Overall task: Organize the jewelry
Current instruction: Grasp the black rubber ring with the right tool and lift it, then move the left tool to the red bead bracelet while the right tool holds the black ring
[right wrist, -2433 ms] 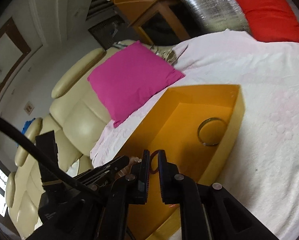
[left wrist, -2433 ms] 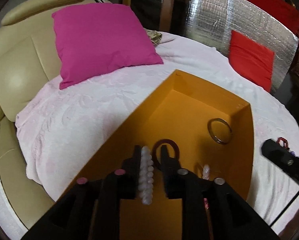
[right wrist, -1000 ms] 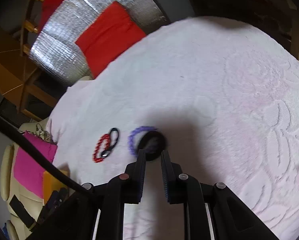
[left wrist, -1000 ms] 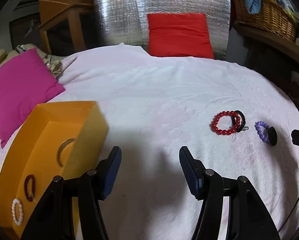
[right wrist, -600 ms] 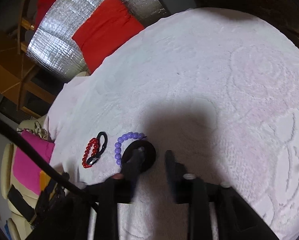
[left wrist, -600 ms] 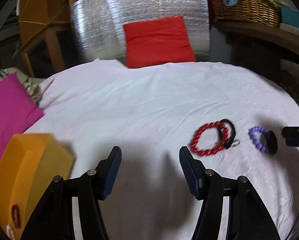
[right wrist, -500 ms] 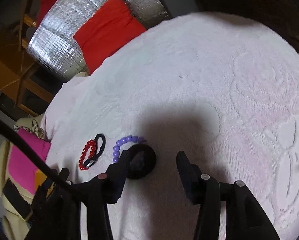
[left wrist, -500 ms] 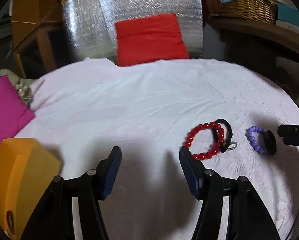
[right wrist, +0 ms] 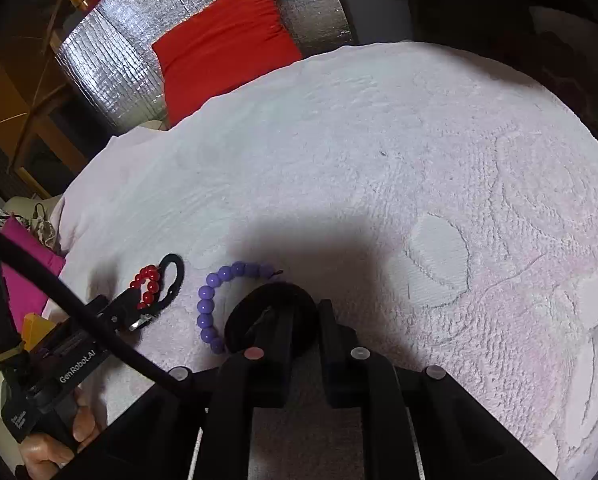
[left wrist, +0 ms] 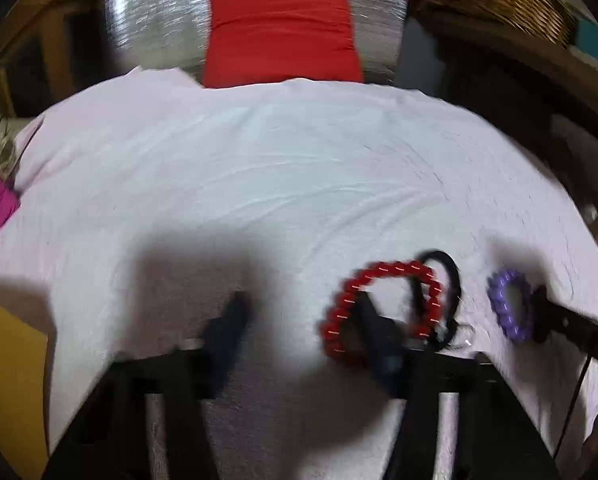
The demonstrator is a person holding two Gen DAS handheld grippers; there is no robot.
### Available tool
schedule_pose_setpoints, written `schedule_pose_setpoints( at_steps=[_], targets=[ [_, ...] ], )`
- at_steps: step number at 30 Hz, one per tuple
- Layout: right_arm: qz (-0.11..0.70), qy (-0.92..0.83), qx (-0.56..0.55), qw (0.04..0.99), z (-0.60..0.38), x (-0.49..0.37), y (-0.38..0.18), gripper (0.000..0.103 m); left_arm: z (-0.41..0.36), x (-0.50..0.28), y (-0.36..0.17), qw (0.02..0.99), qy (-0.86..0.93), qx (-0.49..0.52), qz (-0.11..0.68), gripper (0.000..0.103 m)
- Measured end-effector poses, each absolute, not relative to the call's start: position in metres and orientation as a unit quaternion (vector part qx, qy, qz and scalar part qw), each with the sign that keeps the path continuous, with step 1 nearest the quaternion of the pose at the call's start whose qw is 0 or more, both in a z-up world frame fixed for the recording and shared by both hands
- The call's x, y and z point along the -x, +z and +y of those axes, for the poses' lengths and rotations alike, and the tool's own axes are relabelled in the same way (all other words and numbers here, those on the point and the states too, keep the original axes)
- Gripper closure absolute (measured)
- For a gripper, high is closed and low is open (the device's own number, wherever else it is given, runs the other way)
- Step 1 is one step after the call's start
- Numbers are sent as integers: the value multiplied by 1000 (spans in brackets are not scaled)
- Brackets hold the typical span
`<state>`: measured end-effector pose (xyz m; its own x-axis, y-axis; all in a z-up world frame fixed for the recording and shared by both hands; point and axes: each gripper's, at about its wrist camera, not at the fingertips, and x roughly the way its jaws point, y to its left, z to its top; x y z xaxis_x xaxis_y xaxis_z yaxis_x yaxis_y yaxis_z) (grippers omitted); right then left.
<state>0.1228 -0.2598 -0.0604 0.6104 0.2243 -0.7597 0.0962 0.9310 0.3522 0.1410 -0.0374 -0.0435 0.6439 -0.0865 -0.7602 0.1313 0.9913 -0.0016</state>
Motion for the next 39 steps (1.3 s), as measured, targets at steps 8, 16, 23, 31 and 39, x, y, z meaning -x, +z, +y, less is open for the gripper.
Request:
schedule_pose_setpoints(
  at_steps=[8,16,23,31,39],
  targets=[
    [467,44,-175,866,-265,-110,-57,92,-30,-109,-35,892,-72,-36,444,91],
    [478,82,-206,850,-274,-70,-44,92,-9,-43,-30,872,-104,1,478,93],
    [492,141,-231,828,-241,-22,-39,90,6,-2,-29,863,-119,3,490,81],
    [516,127,-192,825,-218,-22,-42,88,13,-9,-25,870,-106,-27,480,56],
    [511,111,-215,825,-234,-42,-32,84,1,-16,-26,869,-121,-65,476,45]
  ],
)
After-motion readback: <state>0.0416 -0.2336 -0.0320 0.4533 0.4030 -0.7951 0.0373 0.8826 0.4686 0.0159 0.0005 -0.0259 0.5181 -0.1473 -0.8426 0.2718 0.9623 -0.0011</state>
